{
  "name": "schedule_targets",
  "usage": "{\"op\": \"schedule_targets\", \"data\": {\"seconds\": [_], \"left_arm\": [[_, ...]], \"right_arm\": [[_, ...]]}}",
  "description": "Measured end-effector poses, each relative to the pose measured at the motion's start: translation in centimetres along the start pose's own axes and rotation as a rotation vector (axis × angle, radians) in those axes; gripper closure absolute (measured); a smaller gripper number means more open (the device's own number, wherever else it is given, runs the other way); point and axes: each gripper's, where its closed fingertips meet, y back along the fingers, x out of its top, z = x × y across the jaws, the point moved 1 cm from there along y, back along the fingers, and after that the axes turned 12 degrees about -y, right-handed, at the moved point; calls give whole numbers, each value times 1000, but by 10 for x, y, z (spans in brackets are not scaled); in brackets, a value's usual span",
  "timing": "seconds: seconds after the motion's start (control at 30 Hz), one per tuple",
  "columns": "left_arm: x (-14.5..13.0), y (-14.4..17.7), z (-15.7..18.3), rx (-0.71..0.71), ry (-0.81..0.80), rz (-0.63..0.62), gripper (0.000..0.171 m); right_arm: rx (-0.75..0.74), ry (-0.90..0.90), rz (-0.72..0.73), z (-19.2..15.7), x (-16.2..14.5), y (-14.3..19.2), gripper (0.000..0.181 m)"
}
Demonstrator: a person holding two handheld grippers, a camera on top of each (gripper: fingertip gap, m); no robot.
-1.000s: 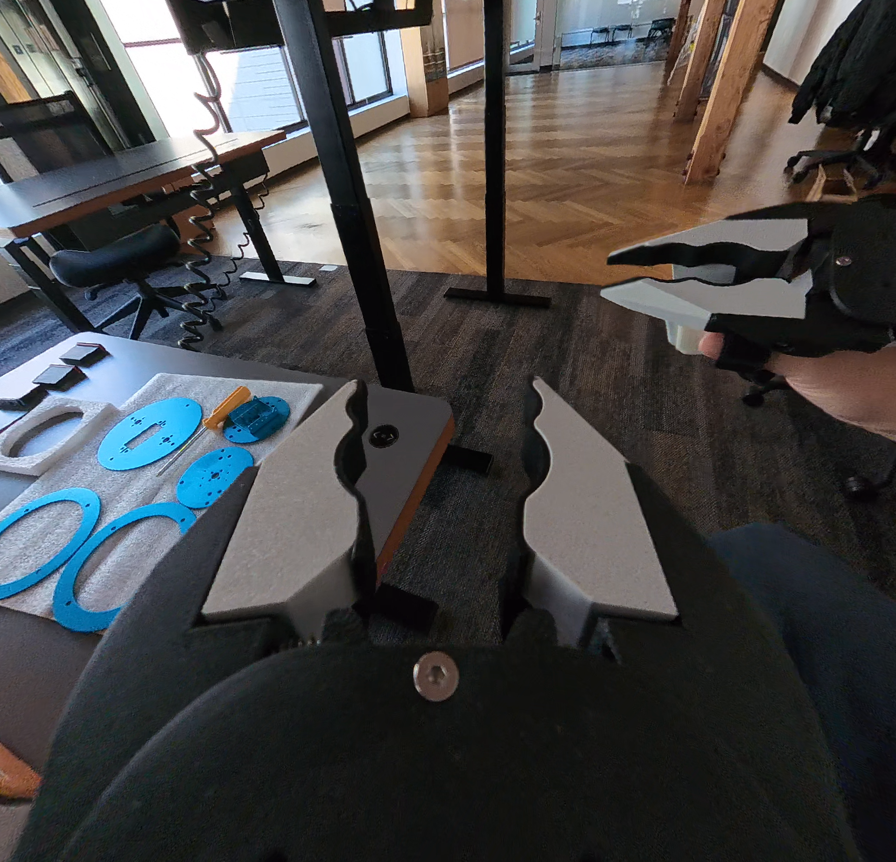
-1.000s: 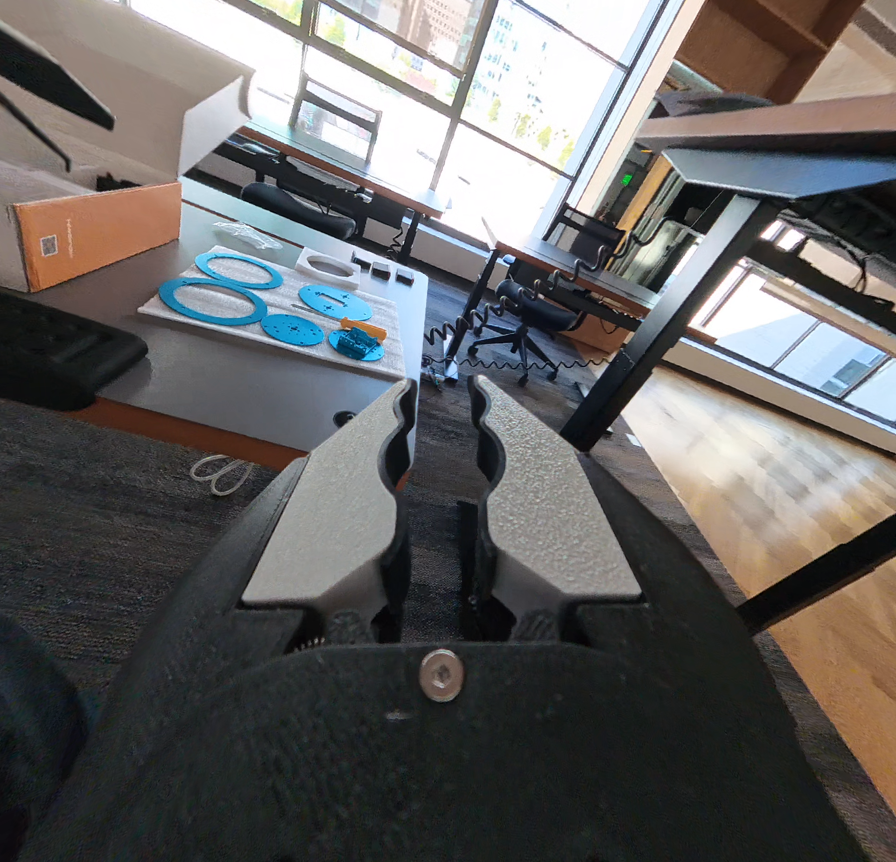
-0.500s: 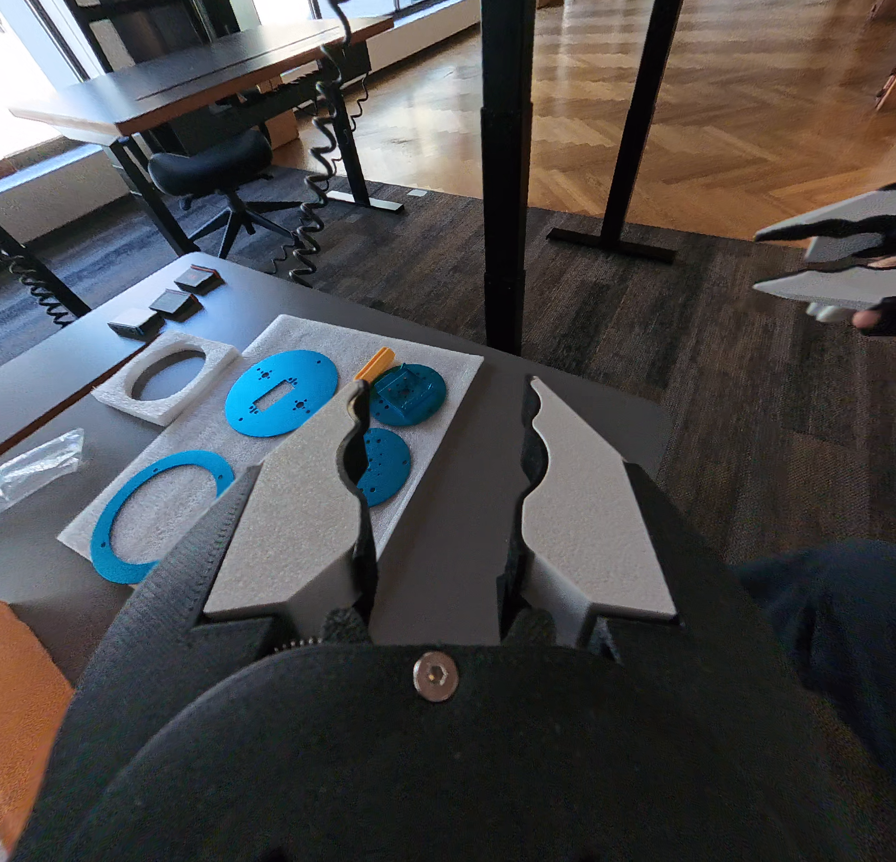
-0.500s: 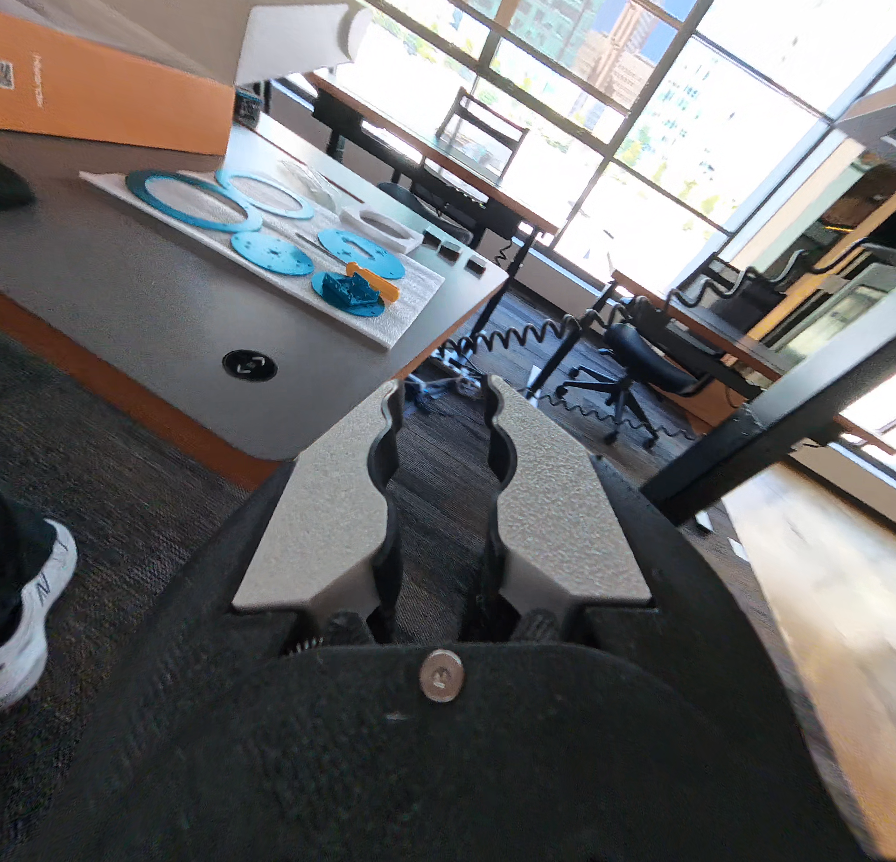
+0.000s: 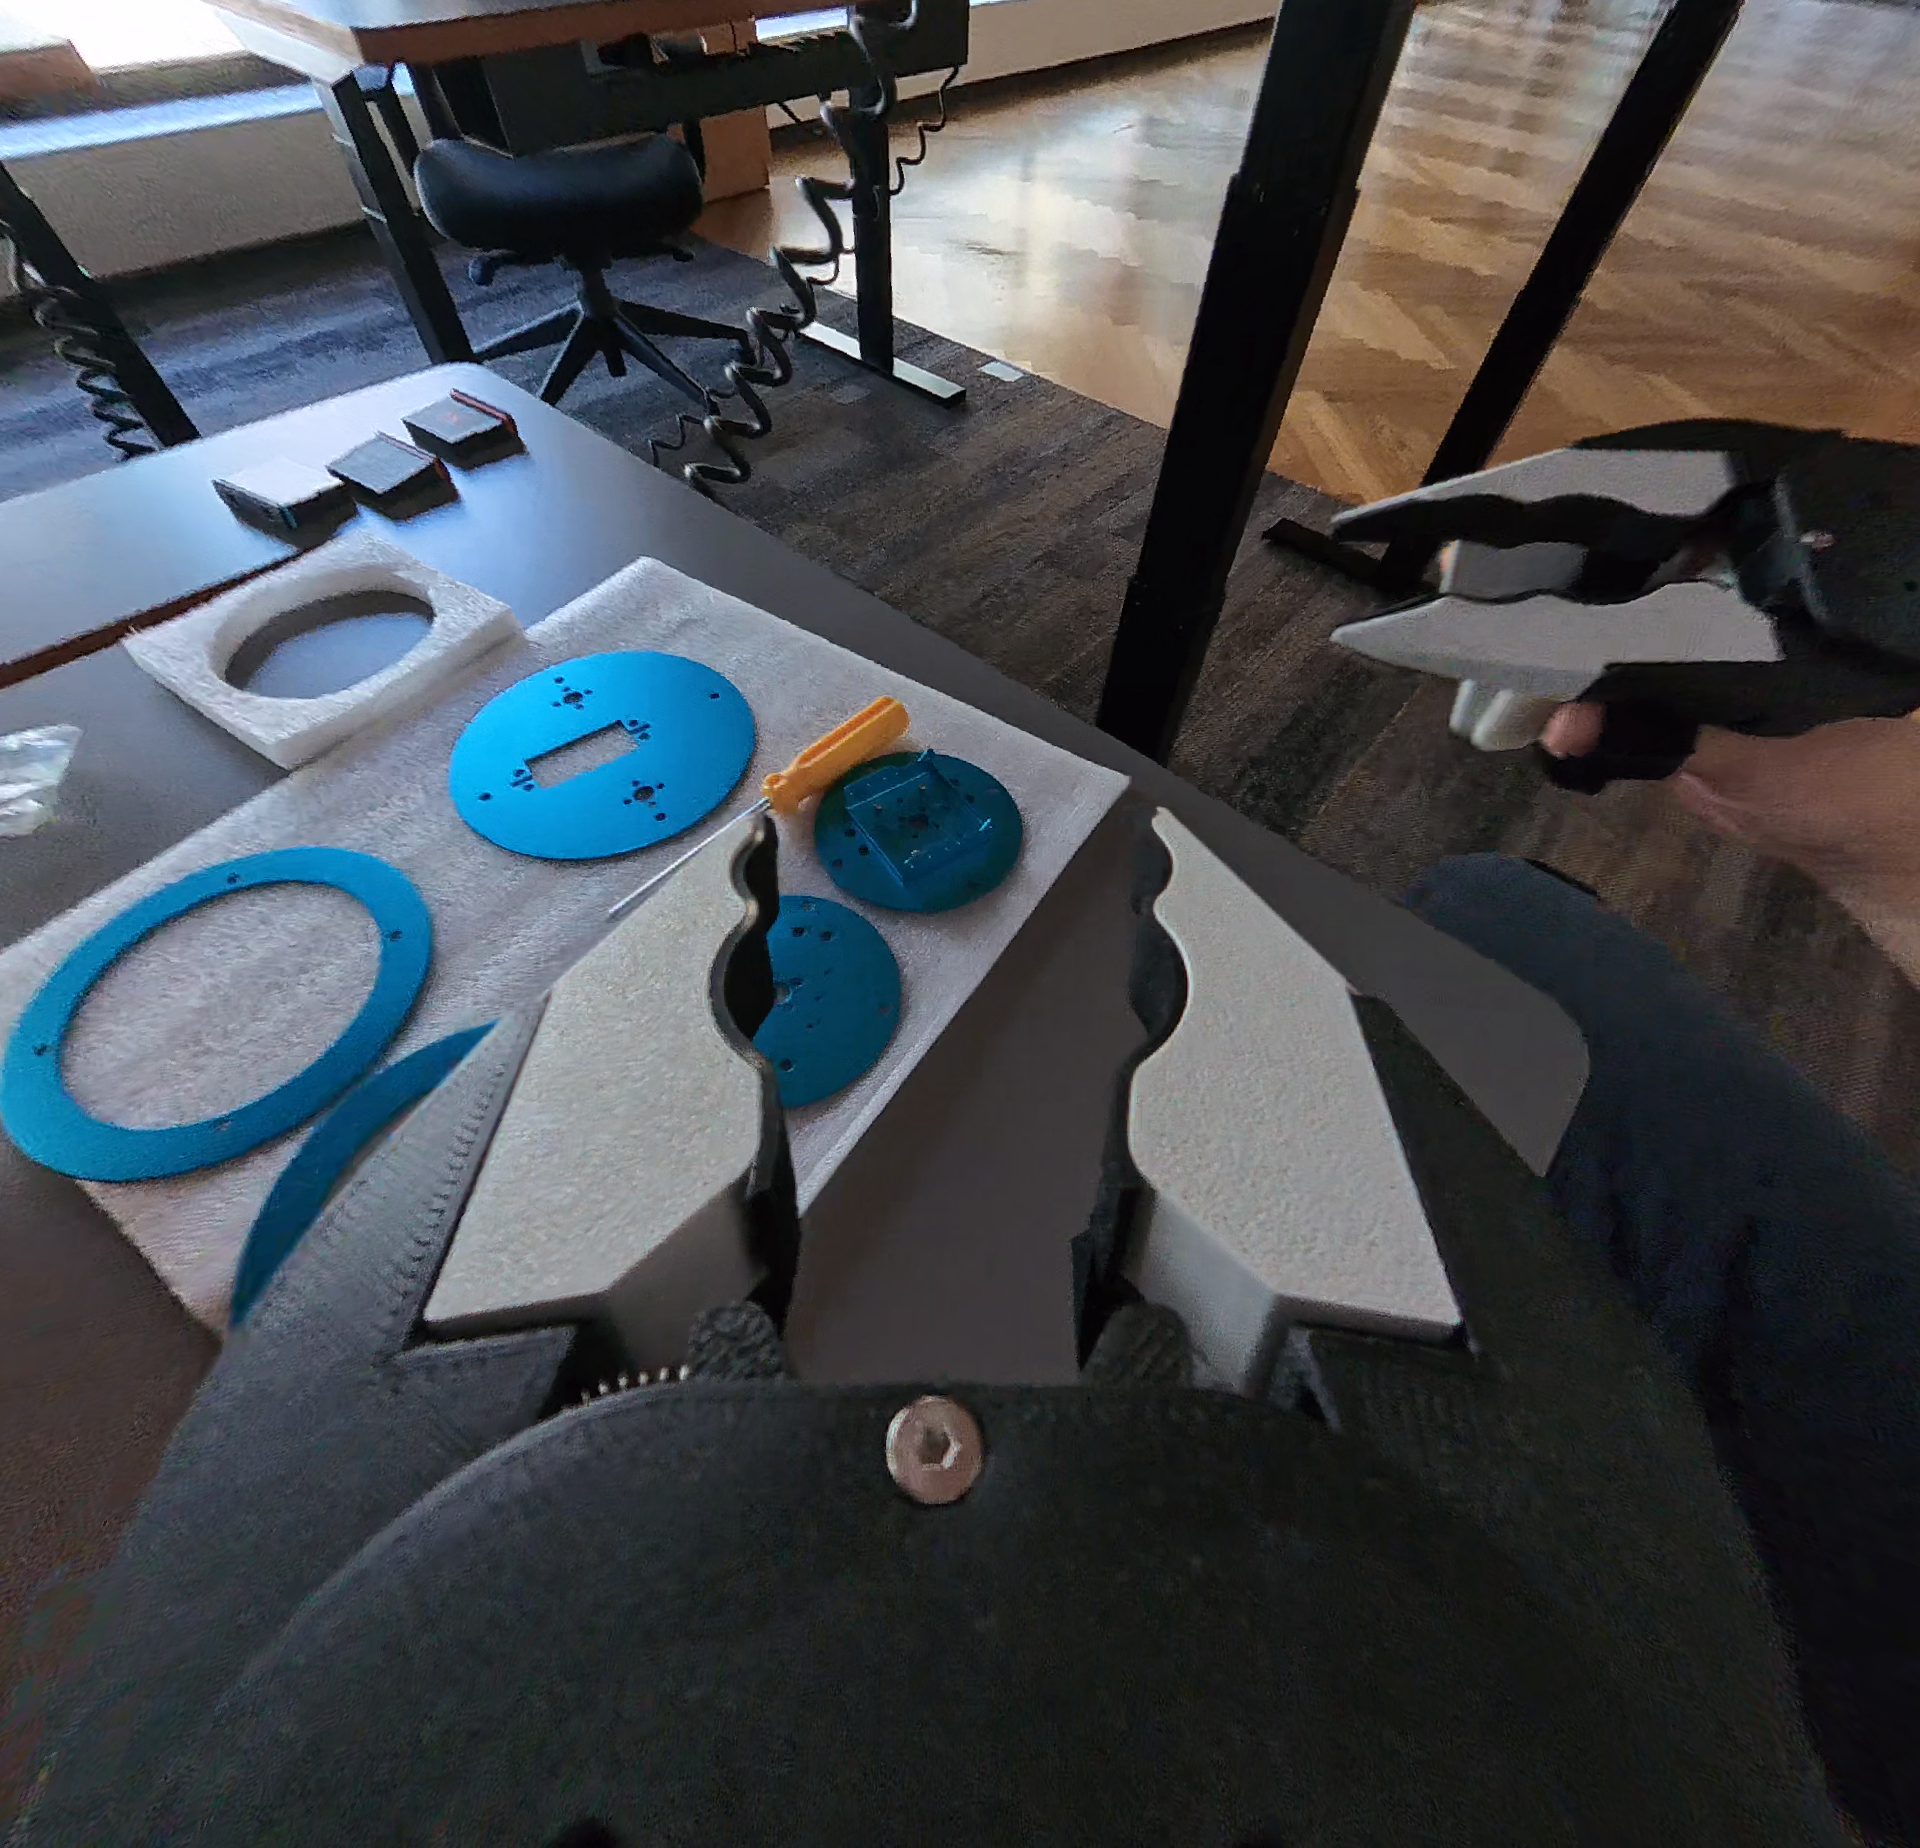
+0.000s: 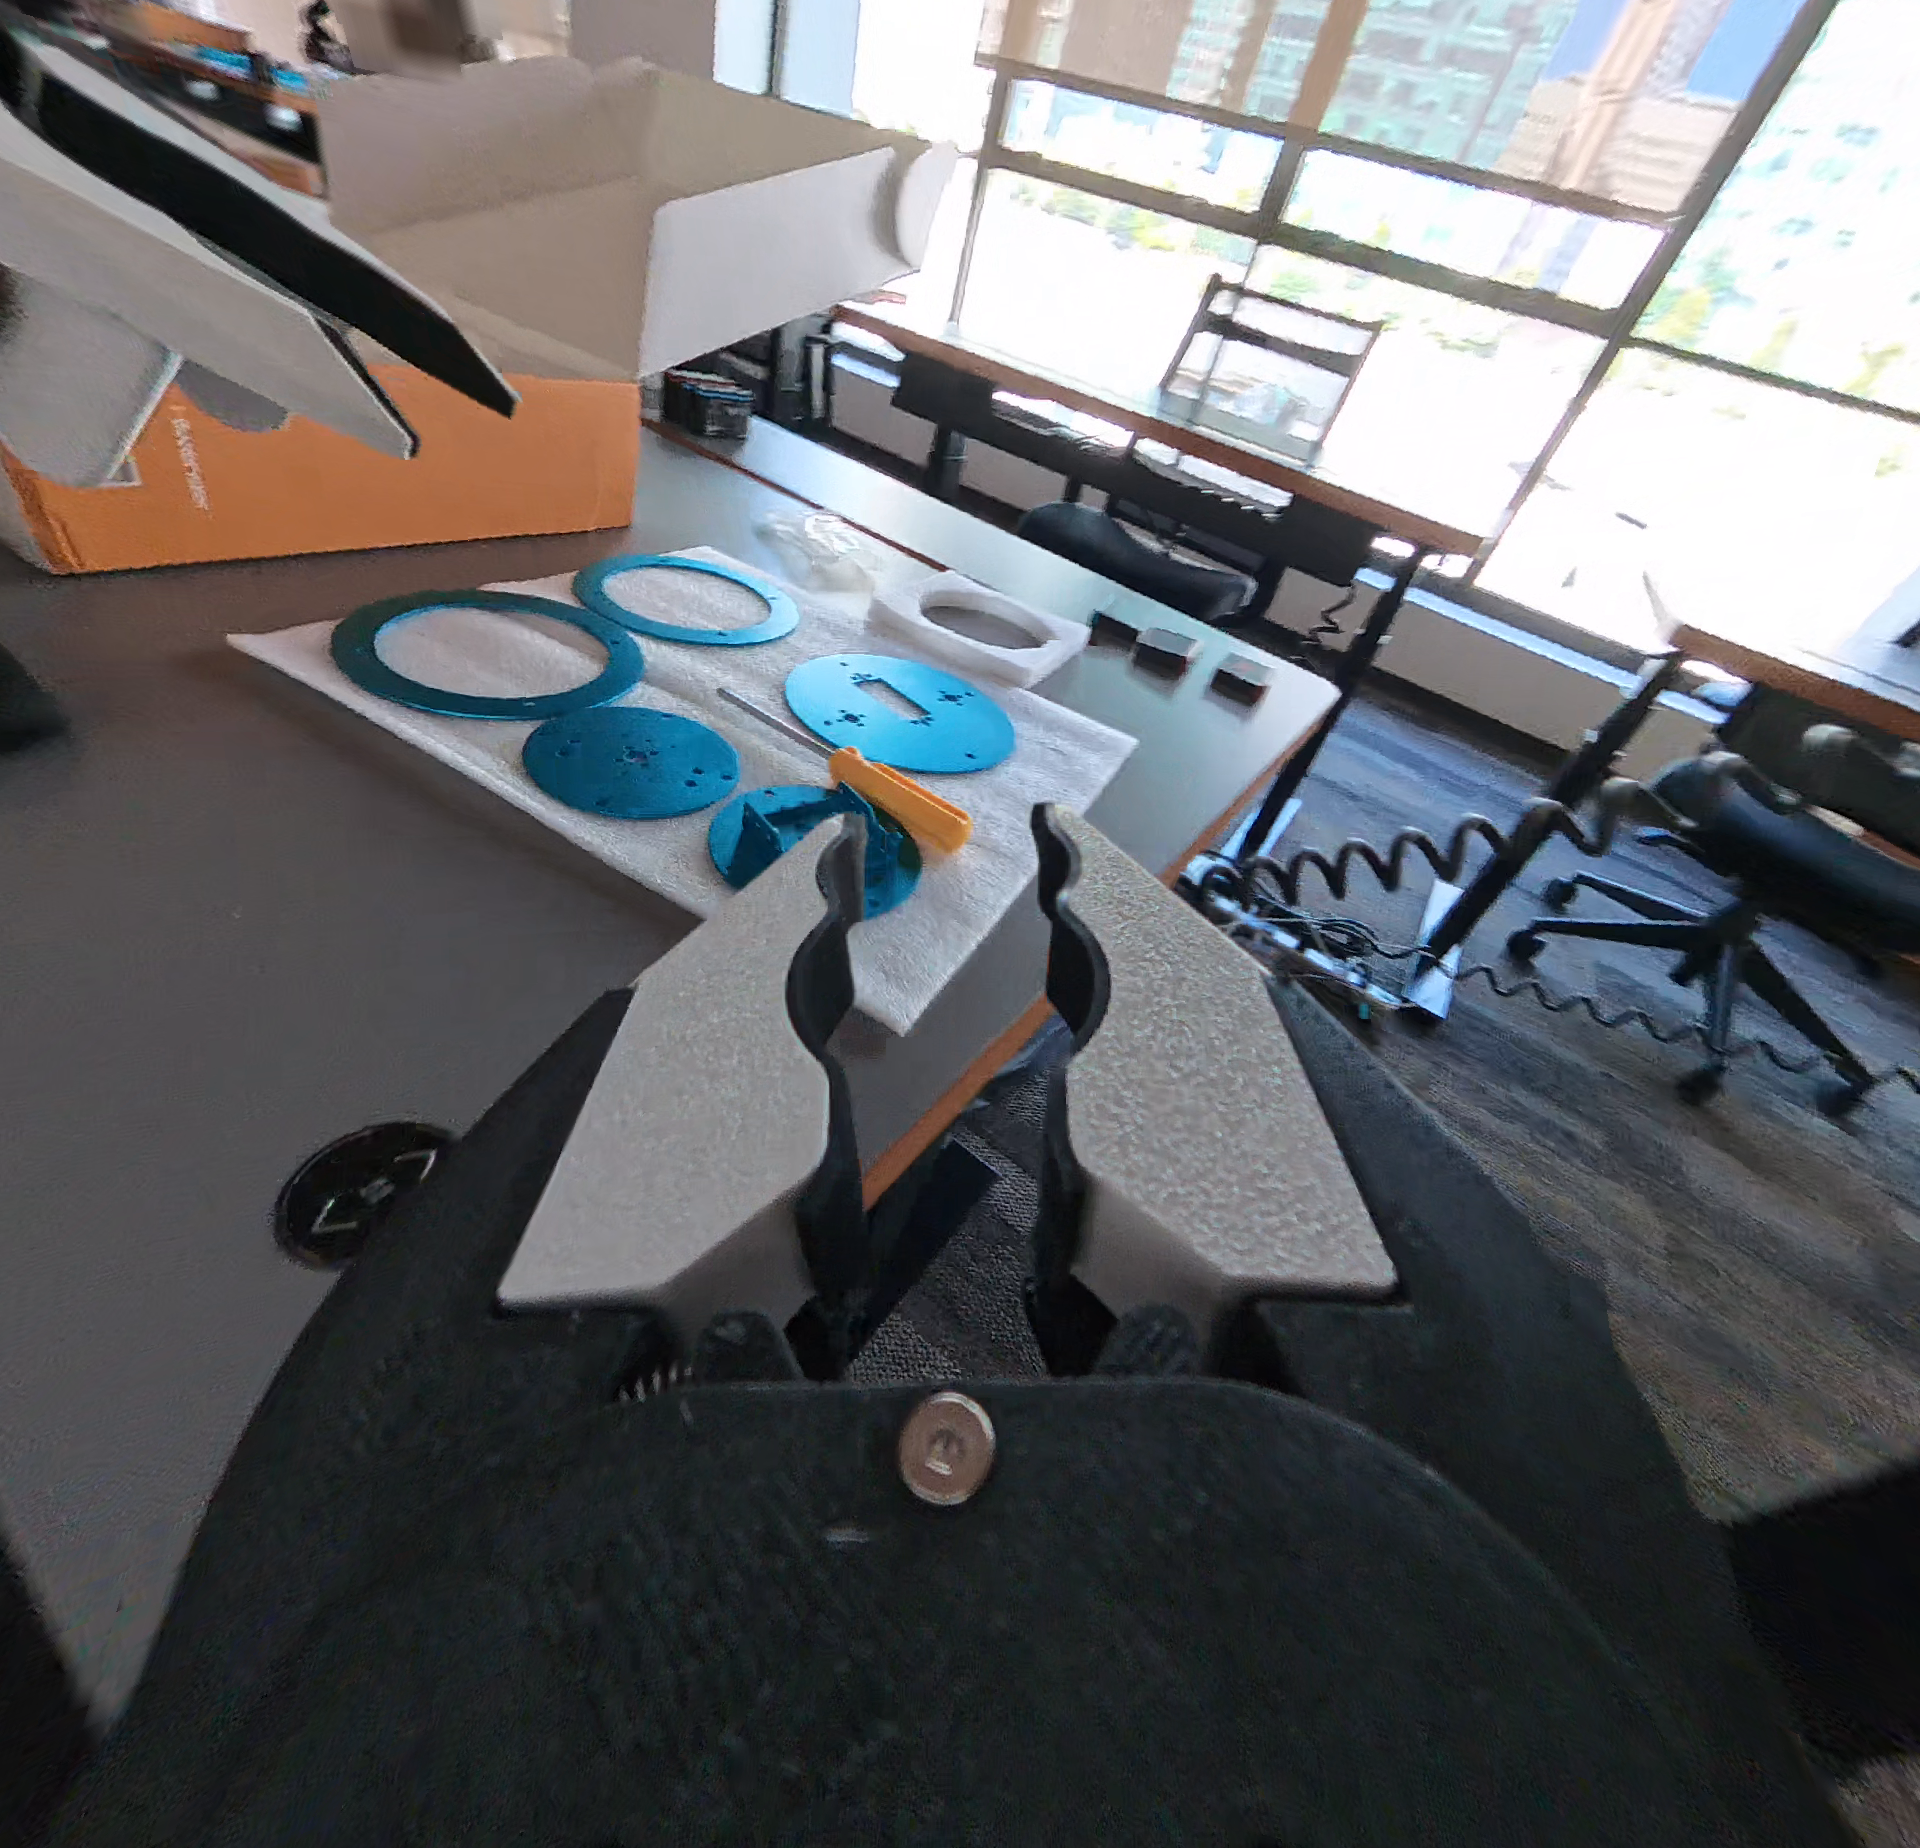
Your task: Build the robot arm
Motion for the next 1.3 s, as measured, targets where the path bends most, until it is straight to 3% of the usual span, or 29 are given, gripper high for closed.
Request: {"op": "schedule_targets", "data": {"seconds": [0.23,0.43,0.63,1.07,1.3], "left_arm": [[-29,-45,7,136,58,-115,99],[-56,-97,3,236,59,-296,97],[-57,-123,-4,226,38,-347,104],[-74,-136,5,182,-18,-407,121],[-73,-117,10,72,14,-363,94]], "right_arm": [[348,-18,-95,21,-14,-99,149],[652,-7,-212,31,-42,-142,149],[801,-5,-289,30,-60,-148,148],[760,9,-340,22,-73,-152,148],[756,-41,-323,21,-66,-120,138]]}}
